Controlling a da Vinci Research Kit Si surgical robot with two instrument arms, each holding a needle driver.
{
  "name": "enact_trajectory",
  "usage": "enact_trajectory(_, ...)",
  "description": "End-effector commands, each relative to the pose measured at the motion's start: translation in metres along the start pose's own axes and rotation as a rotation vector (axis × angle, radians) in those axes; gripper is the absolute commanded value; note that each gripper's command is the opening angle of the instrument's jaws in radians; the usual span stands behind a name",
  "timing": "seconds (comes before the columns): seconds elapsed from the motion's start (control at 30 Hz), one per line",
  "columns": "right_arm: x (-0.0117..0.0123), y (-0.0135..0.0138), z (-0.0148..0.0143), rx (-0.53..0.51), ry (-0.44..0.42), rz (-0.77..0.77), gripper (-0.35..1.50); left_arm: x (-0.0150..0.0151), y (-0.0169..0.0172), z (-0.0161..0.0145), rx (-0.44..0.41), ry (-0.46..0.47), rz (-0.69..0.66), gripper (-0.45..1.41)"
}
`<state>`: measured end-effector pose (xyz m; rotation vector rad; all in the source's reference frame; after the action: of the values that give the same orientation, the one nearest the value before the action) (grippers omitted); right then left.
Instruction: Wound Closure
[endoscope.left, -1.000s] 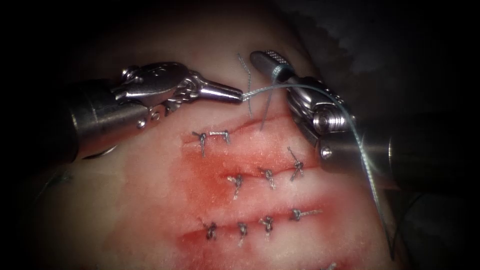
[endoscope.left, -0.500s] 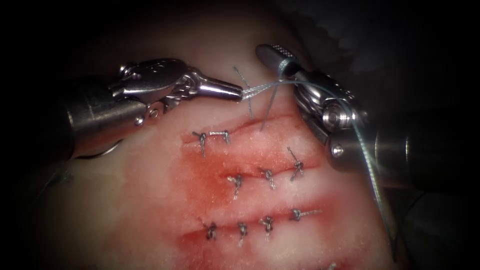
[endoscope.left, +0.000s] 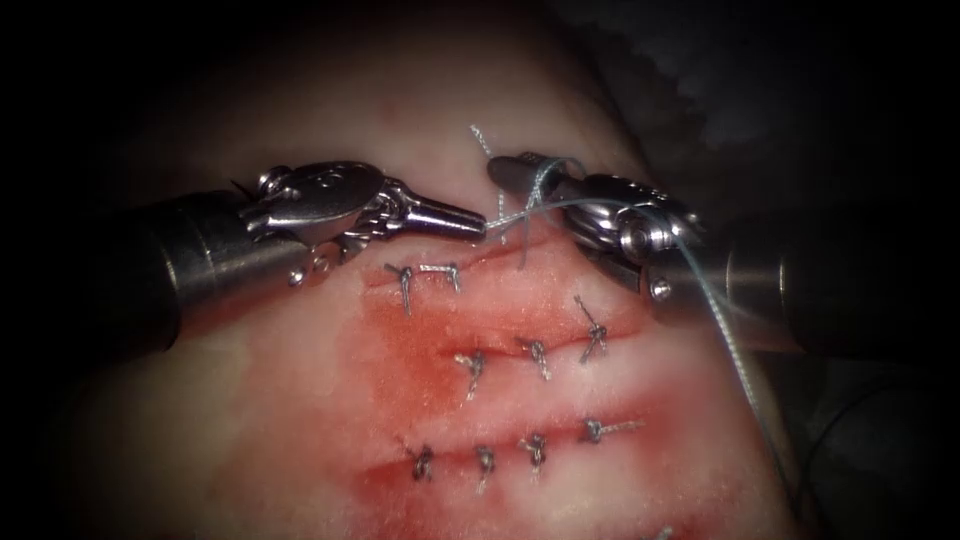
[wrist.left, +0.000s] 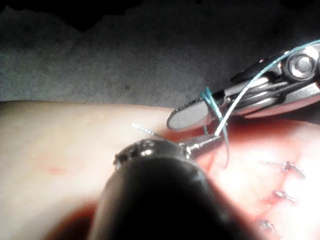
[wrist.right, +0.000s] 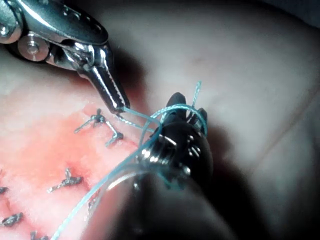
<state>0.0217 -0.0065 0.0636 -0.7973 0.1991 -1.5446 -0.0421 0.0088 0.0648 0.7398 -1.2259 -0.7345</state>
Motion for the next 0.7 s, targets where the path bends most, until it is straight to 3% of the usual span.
enact_trajectory(0.03,-0.0009,0.0001,0.0014,0.003,0.006,-0.026,0.36,-0.0010,0.0007,0.0005,0.000,-0.004,0.006,-0.45)
enact_trajectory(0.2,-0.0017,0.0000,0.0024,0.013,0.003,-0.084,0.36,-0.0010,0.0008,0.0005,0.000,-0.004,0.000,-0.45)
enact_trajectory(0.33,-0.0015,0.0006,0.0032,0.019,-0.004,-0.123,0.46,-0.0010,0.0008,0.0004,0.000,-0.004,0.000,-0.45)
enact_trajectory(0.63,0.0002,0.0011,0.0054,-0.041,0.069,-0.182,0.44,-0.0010,0.0008,0.0004,0.001,-0.003,0.000,-0.45)
enact_trajectory(0.7,0.0005,0.0011,0.0057,-0.053,0.071,-0.196,0.30,-0.0010,0.0008,0.0004,0.001,-0.003,0.000,-0.45)
